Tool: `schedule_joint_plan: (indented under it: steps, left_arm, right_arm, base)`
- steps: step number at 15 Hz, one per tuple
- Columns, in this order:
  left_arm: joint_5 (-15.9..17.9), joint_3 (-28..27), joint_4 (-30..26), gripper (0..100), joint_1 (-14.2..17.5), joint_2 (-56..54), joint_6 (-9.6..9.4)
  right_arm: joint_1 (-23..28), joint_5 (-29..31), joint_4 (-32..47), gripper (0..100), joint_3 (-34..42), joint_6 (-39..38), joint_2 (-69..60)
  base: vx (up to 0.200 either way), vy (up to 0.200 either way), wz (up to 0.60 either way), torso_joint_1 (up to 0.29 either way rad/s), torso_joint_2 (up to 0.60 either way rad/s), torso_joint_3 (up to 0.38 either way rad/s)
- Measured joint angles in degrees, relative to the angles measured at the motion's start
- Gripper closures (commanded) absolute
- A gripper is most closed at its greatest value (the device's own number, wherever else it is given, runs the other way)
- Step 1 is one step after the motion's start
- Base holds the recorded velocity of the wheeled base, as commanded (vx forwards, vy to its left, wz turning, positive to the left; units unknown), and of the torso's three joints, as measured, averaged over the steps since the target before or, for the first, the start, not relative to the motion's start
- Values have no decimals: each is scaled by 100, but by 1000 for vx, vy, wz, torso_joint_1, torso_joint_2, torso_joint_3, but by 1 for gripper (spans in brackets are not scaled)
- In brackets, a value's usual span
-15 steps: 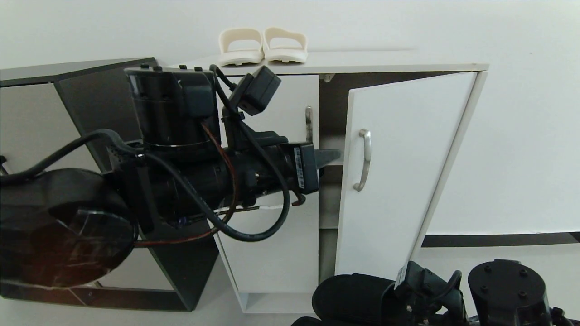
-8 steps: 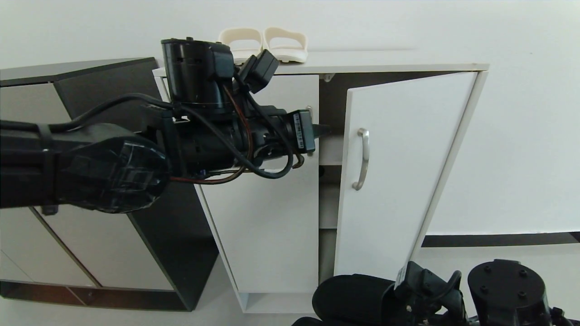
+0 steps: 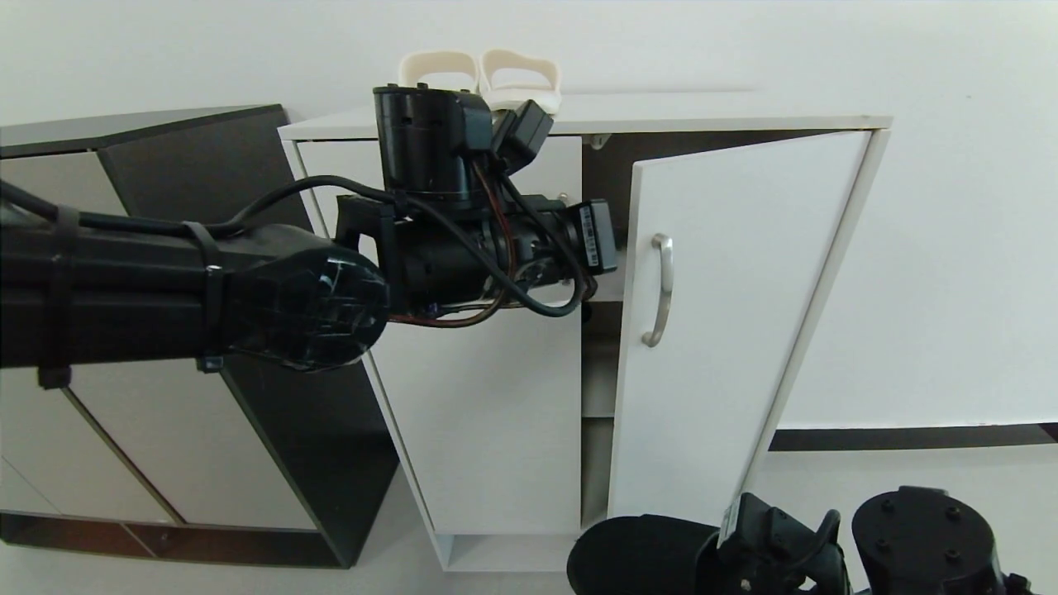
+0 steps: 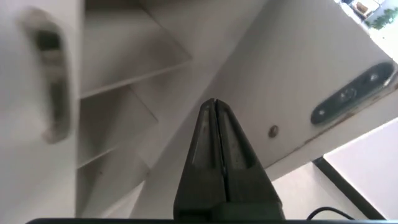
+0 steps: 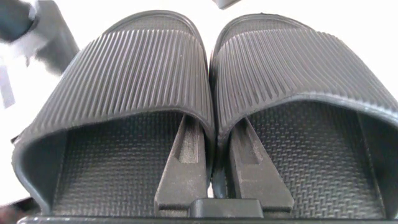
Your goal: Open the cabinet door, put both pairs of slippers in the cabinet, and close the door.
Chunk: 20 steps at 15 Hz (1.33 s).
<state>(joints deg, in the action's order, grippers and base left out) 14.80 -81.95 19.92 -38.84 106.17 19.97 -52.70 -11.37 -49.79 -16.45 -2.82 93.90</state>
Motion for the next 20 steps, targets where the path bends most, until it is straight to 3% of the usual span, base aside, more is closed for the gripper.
schedule_joint_plan:
  steps: [3,6,9,10,13,14,17,18,20]
  left_arm:
    - [-62,118,6,100,-263,-2,-7]
    - [-196,265,317,100,-829,28,-13]
    - [-295,300,435,100,-969,122,-12]
    - [-468,304,499,100,-931,124,-18]
    - [-1401,413,618,100,-694,-79,-43]
    - [-1737,532,586,100,-622,-291,-106]
    - [-2716,1257,-101,100,-462,-1510,-453]
    - [-2996,1577,-416,100,-385,-2075,-625]
    - [-3371,2338,-917,100,233,-3443,-1029]
  right_arm:
    - [-188,-1,-9,100,135,-2,-11]
    - [-396,-11,-30,100,369,197,-49]
    - [-457,-4,-174,100,433,219,-79]
    - [-389,16,-244,100,372,178,-71]
    - [168,191,-295,100,40,-60,2]
    - [394,651,-288,100,-118,-246,24]
    - [651,2352,-271,100,-621,-572,183]
    - [681,2601,-271,100,-778,-589,276]
    - [717,2935,-268,100,-968,-599,457]
  base:
    - [-200,0,0,9,4,1]
    - [-200,0,0,-5,-2,1]
    - [-67,0,0,1,-1,2]
    - [0,0,0,0,0,0]
    - [0,0,0,0,0,0]
    - [0,0,0,0,0,0]
    - [0,0,0,0,0,0]
    - [0,0,0,0,0,0]
    - [0,0,0,0,0,0]
